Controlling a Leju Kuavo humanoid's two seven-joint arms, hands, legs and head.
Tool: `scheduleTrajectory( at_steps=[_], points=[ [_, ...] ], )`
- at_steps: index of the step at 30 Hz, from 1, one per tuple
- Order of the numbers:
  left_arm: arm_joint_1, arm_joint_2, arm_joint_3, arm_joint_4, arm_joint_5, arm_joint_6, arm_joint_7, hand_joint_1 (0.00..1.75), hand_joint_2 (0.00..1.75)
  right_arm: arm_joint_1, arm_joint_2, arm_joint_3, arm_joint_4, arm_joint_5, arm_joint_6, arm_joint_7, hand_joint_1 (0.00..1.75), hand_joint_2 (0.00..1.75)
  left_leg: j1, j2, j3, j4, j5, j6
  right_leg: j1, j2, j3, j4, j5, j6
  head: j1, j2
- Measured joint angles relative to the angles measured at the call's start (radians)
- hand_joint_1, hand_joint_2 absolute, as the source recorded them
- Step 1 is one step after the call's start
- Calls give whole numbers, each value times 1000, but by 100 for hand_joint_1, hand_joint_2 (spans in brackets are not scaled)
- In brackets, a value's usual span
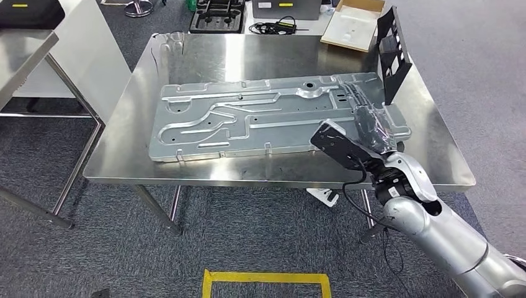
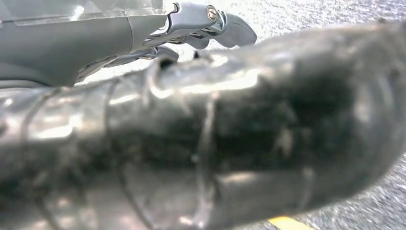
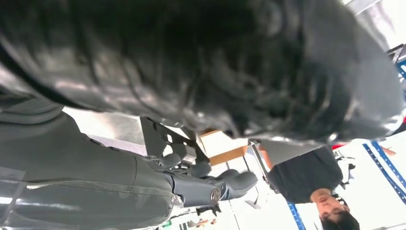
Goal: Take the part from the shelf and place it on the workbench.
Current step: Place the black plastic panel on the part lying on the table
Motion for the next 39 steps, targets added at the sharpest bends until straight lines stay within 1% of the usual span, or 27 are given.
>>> scheduleTrajectory(
  at_steps=[1, 2, 3, 5, 7, 9, 11, 12, 13, 15, 16, 17, 18, 20, 22, 23, 24, 26, 27, 28, 29, 31, 32, 33, 36, 37, 39],
  points=[
    [0, 0, 0, 0, -2, 0, 0, 0, 0, -2, 0, 3, 0, 0, 2, 2, 0, 0, -1, 0, -15, 2, 10, 0, 0, 0, -8, 55, -25, 2, 0, 0],
    [0, 0, 0, 0, -2, 0, 0, 0, 0, -2, 0, 5, 0, 0, 4, 3, 0, 0, -1, 1, -30, 6, 19, -1, 0, 0, -3, 84, -27, 4, 0, 0],
    [0, 0, 0, 0, -2, -1, -1, 0, 0, -4, 0, 7, 0, 0, 6, 3, 0, 0, -1, 1, -46, 11, 27, -2, -1, 0, 18, 80, -12, 5, 0, 0],
    [1, 0, 0, 0, -3, -2, -2, 0, 0, -12, 0, 10, 0, 0, 7, 4, 0, 0, -1, 0, -76, 27, 39, -8, -1, -1, 106, -20, 24, 4, 0, 0],
    [1, 0, 0, 0, -1, -3, -1, 0, 0, -23, 1, 11, 0, 0, 10, 3, 0, 0, -3, 0, -98, 44, 47, -18, 3, -1, 181, -132, 22, -3, 0, 0],
    [1, 0, 0, 0, 0, -2, 2, 0, 0, -30, 4, 14, 1, 0, 11, 2, 0, 0, -5, 0, -108, 51, 59, -29, 9, 0, 196, -166, 17, -13, 0, 0],
    [3, 0, 0, 0, 0, 0, 5, 0, 0, -34, 8, 19, 3, 0, 11, -1, 0, 0, -2, -3, -116, 55, 62, -40, 6, -3, 183, -169, 33, -27, 2, 0],
    [4, -1, 0, 0, 0, 0, 7, 0, 0, -38, 11, 21, 4, 0, 11, -3, 0, 0, 0, -5, -126, 71, 43, -47, 4, -4, 175, -172, 44, -34, 2, 0],
    [4, -2, 0, 0, -1, 1, 10, 0, 0, -43, 15, 23, 6, 0, 11, -5, 0, 0, 2, -7, -141, 104, 7, -54, 2, -5, 163, -174, 56, -41, 1, 0],
    [4, -3, 0, 0, -3, 1, 17, 0, 0, -50, 21, 25, 9, -2, 10, -8, 0, 0, 9, -8, -176, 215, -86, -68, 1, -6, 136, -174, 78, -47, -1, 0],
    [4, -3, 0, 0, -5, 1, 21, 0, 0, -52, 22, 25, 10, -3, 10, -7, 0, 0, 13, -8, -187, 270, -116, -73, 1, -6, 120, -174, 90, -47, -1, 0],
    [4, -4, 0, 0, -8, 1, 25, 0, 0, -53, 23, 26, 11, -5, 10, -6, 0, 0, 16, -8, -186, 304, -124, -76, 0, -6, 104, -174, 101, -46, -1, 0],
    [3, -4, 0, 0, -10, 1, 28, 0, 0, -53, 23, 27, 11, -6, 10, -5, 0, 0, 18, -8, -169, 308, -111, -78, -1, -5, 88, -173, 113, -43, -1, 0],
    [3, -4, 0, 0, -12, 2, 30, 0, 0, -56, 23, 28, 11, -7, 10, -3, 0, 0, 21, -8, -87, 223, -63, -79, -5, -4, 61, -171, 135, -35, -1, 0],
    [0, -4, 0, 0, -12, 2, 26, 0, 0, -62, 23, 30, 11, -8, 10, -1, 0, 0, 18, -10, 10, 93, -60, -73, -7, -4, 45, -172, 153, -24, 0, 0],
    [0, -4, 0, 0, -11, 2, 22, 0, 0, -65, 23, 31, 11, -8, 10, 1, 0, 0, 15, -12, 36, 50, -67, -66, -8, -4, 44, -175, 162, -17, 0, 0],
    [-1, -4, 0, 0, -11, 2, 17, 0, 0, -67, 24, 32, 11, -8, 10, 2, 0, 0, 11, -13, 45, 29, -73, -59, -8, -5, 46, -180, 172, -10, -2, 0],
    [0, -4, 0, 0, -10, 1, 10, 0, 0, -69, 23, 33, 11, -8, 10, 4, 0, 0, 9, -13, 37, 21, -57, -43, -9, -5, 49, -190, 189, 4, -3, 0],
    [0, -4, 0, 0, -10, 0, 9, 0, 0, -69, 23, 34, 11, -8, 10, 4, 0, 0, 11, -10, 33, 16, -45, -35, -9, -4, 45, -187, 182, 9, -3, 0],
    [0, -4, 0, 0, -7, 0, 9, 0, 0, -70, 23, 34, 12, -8, 10, 5, 0, 0, 12, -7, 26, 10, -32, -27, -8, -2, 37, -169, 156, 12, -1, 0],
    [0, -5, 0, 0, -5, -1, 8, 0, 0, -71, 22, 34, 12, -8, 11, 5, 0, 0, 13, -4, 16, 6, -17, -20, -7, -2, 24, -131, 111, 12, 0, 0],
    [0, -5, 0, 0, 1, -2, 8, 0, 0, -72, 22, 36, 13, -8, 11, 6, 0, 0, 8, -1, -12, 6, 6, -11, -4, -1, -3, -13, 5, 10, 2, 0],
    [0, -6, 0, 0, 2, -2, 7, 0, 0, -73, 22, 37, 14, -8, 11, 6, 0, 0, 6, 0, -24, 6, 16, -8, -3, -1, -10, 40, -26, 10, 3, 0],
    [0, -6, 0, 0, 3, -2, 7, 0, 0, -73, 22, 38, 14, -8, 11, 6, 0, 0, 4, 0, -33, 7, 22, -7, -3, -1, -14, 74, -42, 10, 3, 0],
    [0, -6, 0, 0, 4, -2, 7, 0, 0, -73, 22, 38, 15, -8, 11, 7, 0, 0, 3, 1, -40, 8, 27, -7, -3, -1, -13, 92, -44, 9, 4, 0],
    [0, -7, 0, 0, 5, -2, 7, 0, 0, -73, 22, 39, 15, -8, 11, 7, 0, 0, 2, 1, -49, 9, 33, -7, -2, -1, 0, 88, -28, 8, 3, 0],
    [1, -9, 0, 0, 11, -2, 2, 0, 0, -80, 23, 41, 18, -29, 18, 0, 0, 0, -2, 0, -89, 22, 60, -16, 6, -1, 117, -46, -3, -5, 4, 0]
  ],
)
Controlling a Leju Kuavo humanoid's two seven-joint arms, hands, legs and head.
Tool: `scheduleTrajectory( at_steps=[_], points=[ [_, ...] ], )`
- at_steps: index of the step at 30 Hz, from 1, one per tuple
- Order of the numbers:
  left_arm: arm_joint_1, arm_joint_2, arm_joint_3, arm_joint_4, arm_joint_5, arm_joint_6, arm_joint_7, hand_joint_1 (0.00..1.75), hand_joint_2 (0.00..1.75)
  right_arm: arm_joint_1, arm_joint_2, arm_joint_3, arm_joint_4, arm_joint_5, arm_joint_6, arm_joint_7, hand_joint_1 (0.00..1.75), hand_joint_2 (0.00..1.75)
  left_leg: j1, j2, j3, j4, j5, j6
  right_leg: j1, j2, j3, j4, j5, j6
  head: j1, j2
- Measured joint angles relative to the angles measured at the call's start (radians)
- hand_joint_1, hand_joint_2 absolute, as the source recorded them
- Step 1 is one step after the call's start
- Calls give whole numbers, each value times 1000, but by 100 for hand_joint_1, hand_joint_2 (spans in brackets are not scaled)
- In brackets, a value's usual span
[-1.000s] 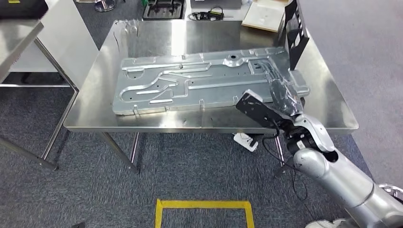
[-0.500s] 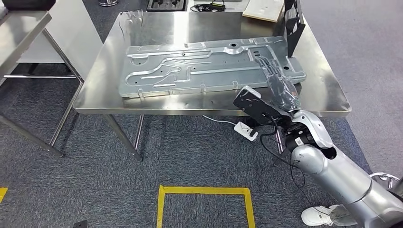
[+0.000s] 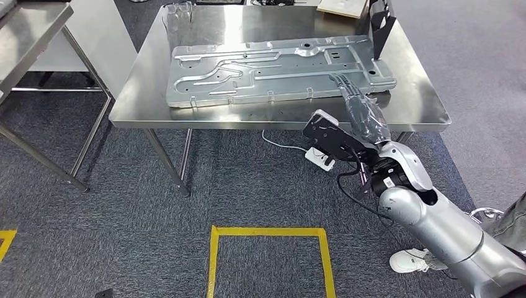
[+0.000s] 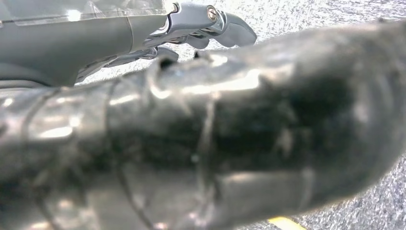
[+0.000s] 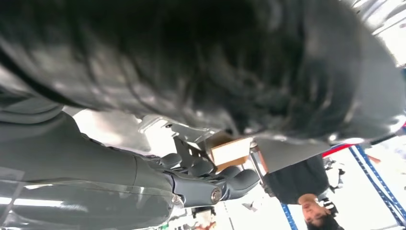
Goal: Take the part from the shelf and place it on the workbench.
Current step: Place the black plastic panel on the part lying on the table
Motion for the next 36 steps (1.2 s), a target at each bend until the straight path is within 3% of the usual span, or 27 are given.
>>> scheduleTrajectory(
  at_steps=[2, 4, 6, 8, 9, 10, 11, 13, 15, 17, 19, 20, 22, 24, 25, 26, 27, 29, 31, 32, 35, 36],
  points=[
    [1, -3, 0, 0, 6, 0, -7, 0, 0, -12, 1, 1, 4, -37, 15, -12, 0, 0, -2, -1, -31, 9, 32, -15, 10, 0, 104, -140, 13, -15, 1, 0],
    [3, -4, 0, 0, 7, 0, -9, 0, 0, -20, 2, 2, 7, -56, 24, -16, 0, 0, 1, -4, -41, 15, 28, -29, 8, -3, 96, -154, 30, -26, 3, 0],
    [4, -5, 0, 0, 8, 0, -10, 0, 0, -25, 5, 2, 9, -62, 25, -18, 0, 0, 6, -7, -68, 76, -44, -43, 2, -7, 74, -157, 53, -38, 0, 0],
    [4, -6, 0, 0, 9, 0, -13, 0, 0, -27, 8, 2, 10, -67, 24, -22, 0, 0, 11, -8, -104, 201, -141, -54, 2, -7, 46, -157, 75, -43, -2, 0],
    [4, -6, 0, 0, 10, 0, -15, 0, 0, -27, 8, 2, 11, -70, 21, -26, 0, 0, 13, -8, -116, 261, -168, -57, 2, -7, 30, -156, 86, -42, -3, 0],
    [4, -7, 0, 0, 10, -1, -19, 0, 0, -27, 9, 2, 12, -74, 17, -32, 0, 0, 14, -8, -116, 298, -171, -59, 2, -7, 14, -155, 97, -41, -2, 0],
    [5, -7, 0, 0, 11, -2, -23, 0, 0, -26, 9, 2, 14, -81, 10, -37, 0, 0, 15, -8, -100, 303, -155, -60, 1, -6, -2, -153, 107, -39, -3, 0],
    [4, -9, 0, 0, 13, -5, -31, 0, 0, -26, 9, 2, 17, -98, -2, -45, 0, 0, 16, -8, -17, 215, -103, -59, 0, -6, -27, -150, 125, -33, -3, 0],
    [2, -10, 0, 0, 16, -7, -37, 0, 0, -26, 9, 2, 20, -113, -6, -44, 0, 0, 14, -10, 87, 71, -102, -51, 1, -6, -41, -147, 140, -24, -2, 0],
    [1, -12, 1, 0, 17, -4, -36, 0, 0, -23, 8, 2, 21, -132, -3, -32, 0, 0, 8, -12, 130, -4, -122, -39, 1, -8, -44, -151, 155, -12, -2, 0],
    [2, -15, 1, 0, 13, 12, -7, 0, 0, -6, 8, 2, 24, -168, 3, -22, 0, 0, 8, -10, 125, -16, -110, -22, 1, -8, -43, -156, 167, 1, -2, 0],
    [1, -17, 1, 0, 10, 20, 12, 0, 0, 8, 8, 2, 28, -186, 3, -25, 0, 0, 9, -8, 121, -19, -99, -12, 0, -7, -47, -148, 154, 6, -1, 0],
    [1, -19, 1, 0, 7, 28, 34, 0, 0, 37, 8, 4, 42, -213, -11, -45, 0, 0, 12, -4, 105, -26, -75, 5, 0, -3, -72, -77, 77, 12, 2, 0],
    [1, -19, 1, 0, 6, 30, 38, 0, 0, 57, 7, 5, 54, -233, -31, -59, 0, 0, 8, -4, 77, -24, -55, 14, 0, -2, -108, 53, -18, 15, 4, 0],
    [1, -20, 1, 0, 6, 30, 39, 0, 0, 65, 7, 6, 59, -243, -40, -61, 0, 0, 6, -3, 63, -23, -45, 14, 0, -2, -118, 107, -38, 15, 4, 0],
    [2, -20, 1, 0, 5, 30, 39, 0, 0, 71, 5, 6, 62, -251, -47, -61, 0, 0, 4, -3, 49, -20, -37, 14, 0, -2, -115, 137, -37, 15, 4, 0],
    [2, -21, 1, 0, 5, 30, 39, 0, 0, 75, 2, 6, 64, -255, -53, -59, 0, 0, 3, -3, 36, -16, -29, 13, 0, -2, -97, 135, -16, 14, 4, 0],
    [3, -23, 1, 0, 3, 30, 40, 0, 0, 79, -4, 6, 66, -255, -67, -51, 0, 0, 2, -3, 10, -4, -17, 8, 1, -2, -13, 41, 30, 10, 4, 0],
    [3, -24, 1, 0, 1, 30, 40, 0, 0, 79, -11, 6, 66, -246, -82, -42, 0, 0, -1, -4, -9, 10, -8, 0, 6, -1, 79, -90, 27, 3, 3, 0],
    [3, -25, 1, 0, 0, 30, 40, 0, 0, 80, -14, 6, 66, -242, -87, -39, 0, 0, -1, -4, -14, 14, -3, -5, 8, 0, 102, -132, 17, -1, 3, 0],
    [5, -25, 1, 0, 0, 30, 41, 0, 0, 84, -21, 6, 66, -238, -93, -34, 0, 0, 0, -5, -22, 15, 12, -22, 10, 1, 100, -155, 23, -20, 4, 0],
    [6, -26, 1, 0, 0, 30, 41, 0, 0, 85, -22, 6, 66, -237, -94, -33, 0, 0, 1, -6, -29, 24, -1, -29, 8, 0, 92, -156, 33, -29, 3, 0]
  ],
)
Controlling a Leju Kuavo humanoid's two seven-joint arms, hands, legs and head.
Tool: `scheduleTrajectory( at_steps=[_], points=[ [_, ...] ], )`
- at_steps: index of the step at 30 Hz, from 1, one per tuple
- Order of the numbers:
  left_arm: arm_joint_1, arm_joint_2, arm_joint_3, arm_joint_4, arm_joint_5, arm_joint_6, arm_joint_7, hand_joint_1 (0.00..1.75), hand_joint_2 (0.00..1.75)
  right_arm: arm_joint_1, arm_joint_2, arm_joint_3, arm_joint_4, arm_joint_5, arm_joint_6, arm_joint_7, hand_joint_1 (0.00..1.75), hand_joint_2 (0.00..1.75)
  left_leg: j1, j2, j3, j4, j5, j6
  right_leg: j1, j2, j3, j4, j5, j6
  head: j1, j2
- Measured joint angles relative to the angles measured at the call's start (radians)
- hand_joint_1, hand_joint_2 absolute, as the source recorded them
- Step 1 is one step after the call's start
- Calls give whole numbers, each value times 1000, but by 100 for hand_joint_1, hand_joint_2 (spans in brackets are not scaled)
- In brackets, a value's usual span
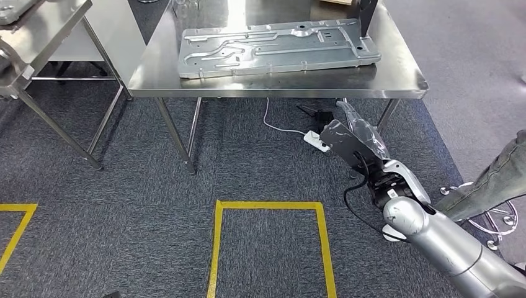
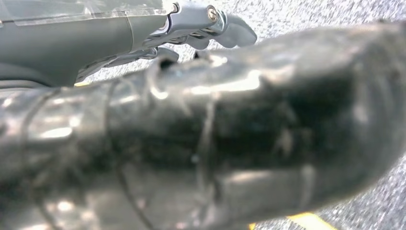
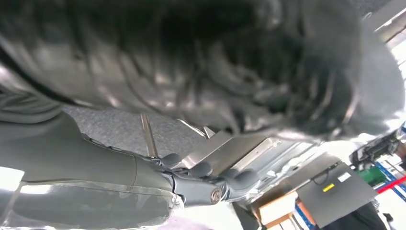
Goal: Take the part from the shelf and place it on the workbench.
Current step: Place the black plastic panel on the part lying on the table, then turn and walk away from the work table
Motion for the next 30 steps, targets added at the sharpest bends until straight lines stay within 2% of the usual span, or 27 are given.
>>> scheduleTrajectory(
  at_steps=[1, 2, 4, 5, 6, 7, 8, 9, 11, 12, 13, 15, 16, 17, 18, 19, 20, 21, 22, 23, 24, 25, 26, 27, 28, 30],
  points=[
    [1, -1, 0, 0, 0, 0, 0, 0, 0, 1, 0, 0, 0, 0, -1, 0, 0, 0, 2, -1, -12, 25, -31, -8, -2, -1, -10, -2, 11, -8, -1, 0],
    [1, -2, 0, 0, 0, 0, 1, 0, 0, 1, -1, 0, 0, 2, -2, 0, 0, 0, 5, -1, -28, 70, -77, -15, -4, -1, -22, -3, 22, -14, -2, 0],
    [1, -3, 0, 0, 0, 0, 1, 0, 0, 2, -1, 0, 0, 11, -8, 4, 0, 0, 10, -1, -62, 196, -169, -26, -4, -1, -51, -2, 43, -19, -5, 0],
    [1, -3, 0, 0, 0, 0, 1, 0, 0, 5, -2, 0, 0, 18, -11, 7, 0, 0, 11, -2, -70, 250, -189, -29, -3, 0, -66, -1, 53, -19, -4, 0],
    [1, -3, 0, 0, 0, 0, 1, 0, 0, 7, -2, 0, 0, 25, -15, 11, 0, 0, 11, -2, -65, 278, -187, -30, -3, 0, -81, 1, 64, -18, -5, 0],
    [1, -4, 0, 0, 0, 0, 1, 0, 0, 10, -4, 0, 0, 31, -18, 15, 0, 0, 11, -2, -45, 273, -166, -28, -3, 0, -96, 3, 73, -16, -5, 0],
    [1, -4, 0, 0, 0, 0, 1, 0, 0, 13, -5, 0, 0, 36, -22, 19, 0, 0, 11, -2, -7, 235, -137, -25, -2, 1, -109, 5, 82, -15, -5, 0],
    [0, -4, 0, 0, 0, 0, 1, 0, 0, 14, -6, 0, 0, 42, -25, 22, 0, 0, 9, -3, 45, 172, -116, -19, -3, 0, -119, 7, 90, -13, -5, 0],
    [-3, -4, 0, 0, 0, 0, 1, 0, 0, 15, -10, 0, -1, 53, -31, 28, 0, 0, 3, -4, 148, 27, -119, -5, -2, 0, -132, 9, 105, -5, -4, 0],
    [-5, -3, 0, 0, 0, 0, 1, 0, 0, 15, -13, -1, -2, 60, -34, 32, 0, 0, 0, -4, 175, -20, -130, 2, -2, -1, -134, 7, 114, 0, -4, 0],
    [-6, -3, 0, 0, 0, 0, 1, 0, 0, 16, -16, -1, -3, 66, -37, 35, 0, 0, -4, -4, 186, -45, -137, 8, -3, -2, -135, 4, 122, 7, -4, 0],
    [-6, -4, 0, 0, 2, 0, 1, 0, 0, 18, -22, -1, -5, 79, -42, 43, 0, 0, -3, -1, 179, -58, -122, 22, -5, -2, -137, -1, 134, 19, -4, 0],
    [-5, -4, 0, 0, 3, -1, 1, 0, 0, 19, -26, -1, -6, 84, -43, 46, 0, 0, -1, 2, 175, -64, -110, 29, -4, 0, -142, 8, 118, 25, -3, 0],
    [-5, -5, 0, 0, 4, -2, 1, 0, 0, 19, -31, -2, -8, 89, -44, 50, 0, 0, 2, 5, 169, -70, -96, 38, -4, 1, -151, 35, 83, 29, -1, 0],
    [-5, -6, 0, 0, 5, -2, 1, 0, 0, 20, -36, -3, -9, 93, -45, 54, 0, 0, 4, 8, 159, -72, -83, 43, -5, 2, -165, 82, 31, 32, 1, 0],
    [-5, -6, 0, 0, 6, -3, 1, 0, 0, 20, -40, -4, -10, 96, -45, 58, 0, 0, 3, 8, 144, -71, -72, 48, -5, 2, -180, 144, -24, 36, 3, 0],
    [-5, -6, 0, 0, 6, -4, 1, 0, 0, 21, -43, -6, -12, 98, -46, 63, 0, 0, 3, 9, 129, -68, -62, 49, -6, 2, -192, 210, -63, 38, 3, 0],
    [-5, -6, 0, 0, 6, -4, 1, 0, 0, 23, -47, -8, -14, 98, -46, 67, 0, 0, 3, 10, 112, -64, -53, 47, -8, 2, -197, 262, -79, 41, 4, 0],
    [-5, -7, 0, 0, 6, -5, 1, 0, 0, 23, -50, -10, -16, 97, -46, 70, 0, 0, 3, 10, 95, -58, -44, 45, -10, 2, -190, 288, -69, 44, 4, 0],
    [-4, -7, 0, 0, 6, -5, 1, 0, 0, 24, -55, -12, -19, 95, -47, 73, 0, 0, 4, 10, 78, -50, -37, 42, -13, 1, -167, 282, -43, 47, 4, 0],
    [-4, -7, 0, 0, 6, -6, 1, 0, 0, 24, -59, -15, -22, 91, -50, 74, 0, 0, 5, 10, 62, -40, -32, 38, -17, 1, -129, 244, -14, 50, 4, 0],
    [-4, -7, 0, 0, 6, -6, 1, 0, 0, 24, -64, -19, -27, 88, -55, 75, 0, 0, 6, 10, 46, -28, -27, 33, -20, 1, -81, 182, -3, 53, 4, 0],
    [-5, -7, 0, 0, 6, -6, 0, 0, 0, 24, -68, -25, -33, 85, -62, 74, 0, 0, 5, 9, 31, -15, -24, 28, -20, 2, -35, 116, -7, 53, 4, 0],
    [-5, -7, 0, 0, 6, -6, 0, 0, 0, 26, -72, -33, -39, 82, -71, 74, 0, 0, 4, 8, 20, -5, -20, 23, -18, 3, -4, 64, -20, 50, 3, 0],
    [-4, -6, 0, 0, 6, -6, 0, 0, 0, 28, -77, -42, -45, 81, -79, 73, 0, 0, 3, 6, 12, 2, -14, 18, -16, 4, 12, 33, -34, 44, 3, 0],
    [0, -6, 0, 0, 7, -6, 0, 0, 0, 36, -89, -60, -54, 79, -93, 74, 0, 0, 4, 4, 1, 4, 1, 8, -13, 3, 3, 24, -29, 24, 3, 0]
  ],
)
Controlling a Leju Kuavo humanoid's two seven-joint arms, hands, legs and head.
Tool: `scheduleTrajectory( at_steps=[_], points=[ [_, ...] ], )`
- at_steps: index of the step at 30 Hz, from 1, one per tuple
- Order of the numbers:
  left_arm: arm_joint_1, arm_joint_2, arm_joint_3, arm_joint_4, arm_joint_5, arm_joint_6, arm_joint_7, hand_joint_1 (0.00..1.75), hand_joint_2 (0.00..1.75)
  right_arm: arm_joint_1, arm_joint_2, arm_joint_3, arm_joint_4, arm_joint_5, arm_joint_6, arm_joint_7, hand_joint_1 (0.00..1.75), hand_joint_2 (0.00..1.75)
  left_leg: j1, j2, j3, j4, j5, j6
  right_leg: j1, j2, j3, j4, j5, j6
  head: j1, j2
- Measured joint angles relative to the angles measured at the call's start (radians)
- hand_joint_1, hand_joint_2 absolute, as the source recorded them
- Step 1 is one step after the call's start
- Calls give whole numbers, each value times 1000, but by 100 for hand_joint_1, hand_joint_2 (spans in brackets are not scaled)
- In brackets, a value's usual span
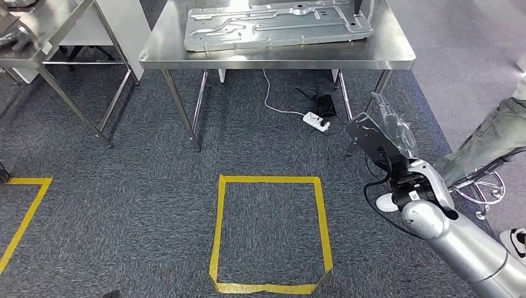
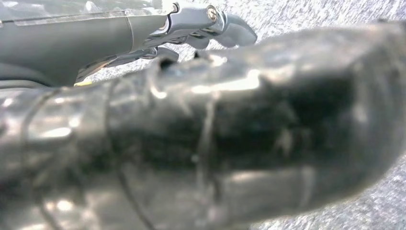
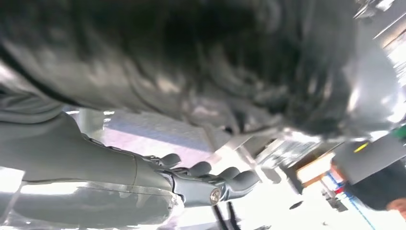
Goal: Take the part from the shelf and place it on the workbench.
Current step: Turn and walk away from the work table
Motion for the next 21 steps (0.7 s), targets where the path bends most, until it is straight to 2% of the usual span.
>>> scheduleTrajectory(
  at_steps=[1, 2, 3, 4, 5, 6, 7, 8, 9, 10, 11, 13, 14, 16, 17, 18, 19, 21],
  points=[
    [3, -1, 0, 0, 0, 0, 0, 0, 0, 3, -6, -7, -5, -1, -4, 1, 0, 0, 3, 0, -7, 3, -4, -5, 0, -1, -8, 0, 9, -10, 1, 0],
    [5, -2, 0, 0, 1, 0, 1, 0, 0, 6, -12, -13, -10, -1, -6, 2, 0, 0, 5, 0, -16, 18, -25, -11, 0, -2, -19, 0, 19, -20, 1, 0],
    [6, -2, 0, 1, 1, 0, 1, 0, 0, 7, -17, -19, -16, -2, -7, 3, 0, 0, 7, 0, -29, 49, -63, -16, -1, -3, -31, -1, 30, -29, 1, 0],
    [6, -3, 0, 1, 2, 0, 1, 0, 0, 9, -22, -25, -22, -2, -7, 4, 0, 0, 9, 0, -44, 98, -115, -20, 0, -3, -43, -1, 41, -34, 0, 0],
    [5, -3, 0, 1, 2, 0, 1, 0, 0, 10, -27, -31, -28, -2, -7, 6, 0, 0, 9, 0, -58, 160, -166, -22, 1, -3, -57, -1, 52, -37, 0, 0],
    [4, -3, 0, 1, 3, 0, 1, 0, 0, 13, -32, -37, -32, -2, -8, 7, 0, 0, 9, -1, -68, 220, -201, -22, 3, -3, -72, 0, 63, -39, 0, 0],
    [3, -3, 0, 1, 3, 0, 1, 0, 0, 16, -36, -40, -36, -2, -9, 10, 0, 0, 9, -1, -69, 264, -216, -21, 6, -2, -87, 0, 74, -40, 0, 0],
    [3, -3, 0, 1, 3, 0, 1, 0, 0, 21, -40, -43, -39, -2, -9, 12, 0, 0, 8, -1, -57, 283, -208, -17, 8, -2, -101, 1, 84, -40, 0, 0],
    [2, -3, 0, 1, 3, 0, 1, 0, 0, 26, -45, -45, -43, -2, -10, 14, 0, 0, 6, -1, -30, 271, -183, -11, 11, -2, -115, 1, 95, -40, 0, 0],
    [2, -3, 0, 1, 3, 0, 1, 0, 0, 31, -49, -49, -48, -2, -10, 15, 0, 0, 2, -2, 12, 229, -153, -2, 13, -2, -127, 1, 105, -40, 0, 0],
    [1, -2, 0, 1, 3, 0, 1, 0, 0, 35, -55, -53, -54, -2, -10, 16, 0, 0, -3, -2, 66, 165, -134, 8, 15, -2, -137, 2, 114, -39, 0, 0],
    [-4, 0, 0, 1, 2, -1, 0, 0, 0, 42, -64, -65, -65, -2, -12, 17, 0, 0, -13, -2, 168, 19, -141, 27, 16, -4, -148, 0, 133, -34, 1, 0],
    [-6, 2, 0, 1, 2, -1, 0, 0, 0, 45, -67, -69, -70, -2, -13, 17, 0, 0, -17, -2, 195, -28, -152, 32, 14, -5, -151, -3, 143, -29, 1, 0],
    [-8, 2, 0, 1, 2, -2, 0, 0, 0, 55, -74, -74, -77, -3, -16, 19, 0, 0, -20, -2, 202, -65, -148, 39, 11, -7, -152, -15, 165, -17, 0, 0],
    [-8, 2, 0, 1, 2, -2, 0, 0, 0, 62, -78, -76, -81, -3, -17, 19, 0, 0, -18, 0, 199, -75, -135, 42, 10, -7, -154, -18, 166, -11, 0, 0],
    [-7, 1, 0, 1, 3, -3, 0, 0, 0, 67, -82, -78, -84, -4, -18, 20, 0, 0, -15, 2, 196, -85, -122, 45, 10, -6, -159, -8, 149, -6, 1, 0],
    [-6, 0, 0, 1, 3, -5, -1, 0, 44, 70, -85, -80, -86, -4, -19, 20, 0, 0, -11, 4, 190, -94, -109, 48, 10, -4, -169, 19, 115, -2, 2, 0],
    [-4, 0, 0, 1, 2, -9, -11, 0, 131, 79, -90, -85, -87, -4, -20, 21, 0, 0, -9, 7, 172, -98, -88, 53, 6, -2, -196, 122, 20, 5, 5, 0]
  ],
)
